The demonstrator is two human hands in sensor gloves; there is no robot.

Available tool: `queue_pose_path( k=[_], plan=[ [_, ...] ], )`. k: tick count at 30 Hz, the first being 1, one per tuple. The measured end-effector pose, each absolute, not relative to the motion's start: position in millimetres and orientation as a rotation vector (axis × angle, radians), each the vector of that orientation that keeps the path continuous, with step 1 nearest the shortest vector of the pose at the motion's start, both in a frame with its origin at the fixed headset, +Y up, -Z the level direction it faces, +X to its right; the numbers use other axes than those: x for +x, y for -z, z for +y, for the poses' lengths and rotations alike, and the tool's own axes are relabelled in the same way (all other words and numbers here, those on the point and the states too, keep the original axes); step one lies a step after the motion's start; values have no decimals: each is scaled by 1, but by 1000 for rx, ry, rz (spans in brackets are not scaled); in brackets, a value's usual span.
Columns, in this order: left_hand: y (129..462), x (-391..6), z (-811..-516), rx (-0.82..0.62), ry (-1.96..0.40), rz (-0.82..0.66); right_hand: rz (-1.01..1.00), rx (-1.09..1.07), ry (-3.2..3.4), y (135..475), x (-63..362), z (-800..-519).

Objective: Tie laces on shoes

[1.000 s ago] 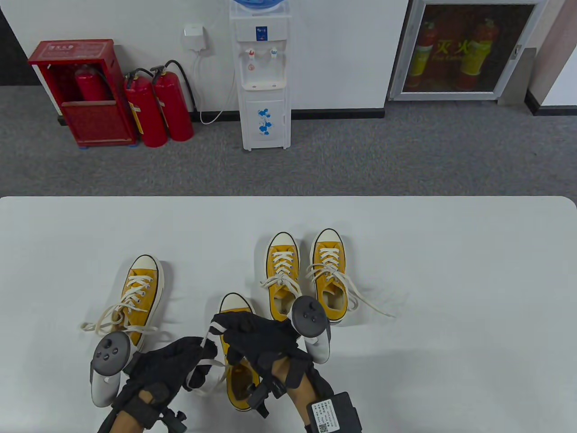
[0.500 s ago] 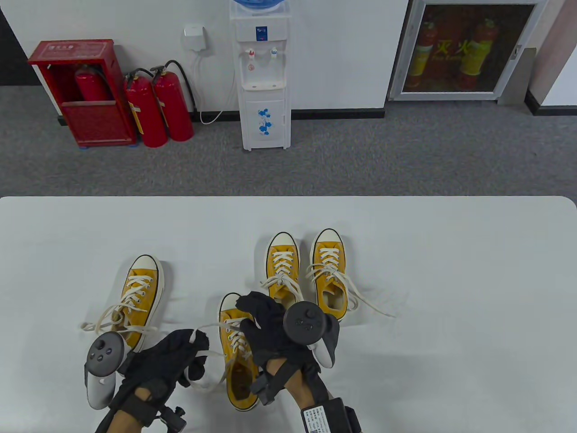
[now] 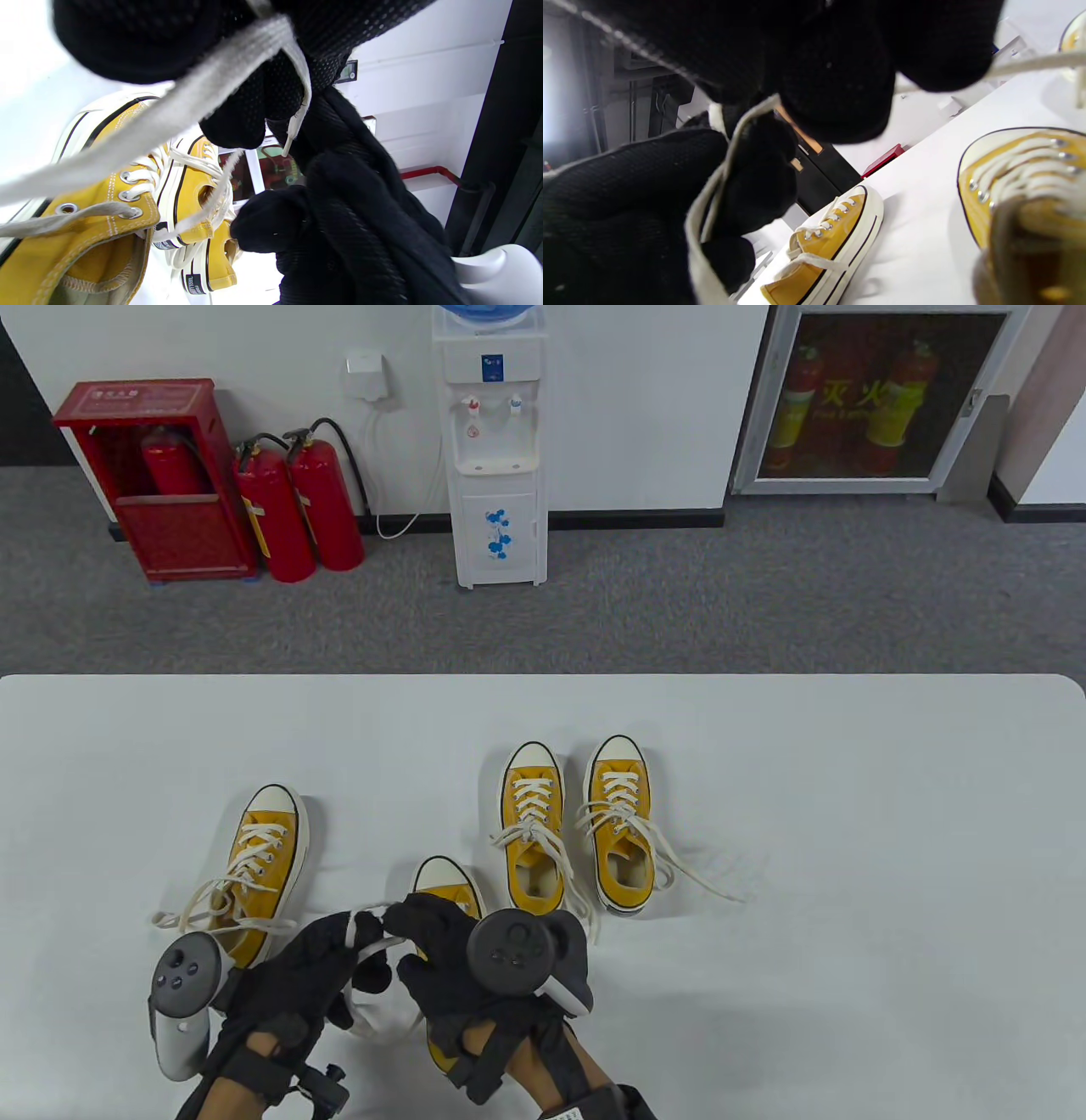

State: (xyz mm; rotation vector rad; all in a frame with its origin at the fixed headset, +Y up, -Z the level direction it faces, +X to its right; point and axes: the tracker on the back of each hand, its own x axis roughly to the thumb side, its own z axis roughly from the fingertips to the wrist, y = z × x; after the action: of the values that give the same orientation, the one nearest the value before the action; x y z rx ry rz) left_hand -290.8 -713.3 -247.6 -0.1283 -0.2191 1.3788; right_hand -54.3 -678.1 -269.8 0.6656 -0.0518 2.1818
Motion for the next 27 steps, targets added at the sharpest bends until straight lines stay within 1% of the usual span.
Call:
queue_pose_path(
  k=[3,7,9,11,20,27],
  plan=[
    [247,-289,-712,-136,-1380,-239,21,616,-2172,272,-58,-685],
    [247,-288,-711,-139,-1366,-247,-13,553,-2153,272,-58,-686],
    [247,-288,-710,-135,-1360,-242,-81,526,-2204,272,-56,-684],
    [247,-288,-711,-128,-1345,-236,-100,535,-2228,273,-55,-683],
    [248,-295,-712,-53,-1322,-156,-69,505,-2156,276,-49,-682],
    [247,-297,-712,-27,-1338,-120,-33,471,-2066,279,-40,-679]
  ],
)
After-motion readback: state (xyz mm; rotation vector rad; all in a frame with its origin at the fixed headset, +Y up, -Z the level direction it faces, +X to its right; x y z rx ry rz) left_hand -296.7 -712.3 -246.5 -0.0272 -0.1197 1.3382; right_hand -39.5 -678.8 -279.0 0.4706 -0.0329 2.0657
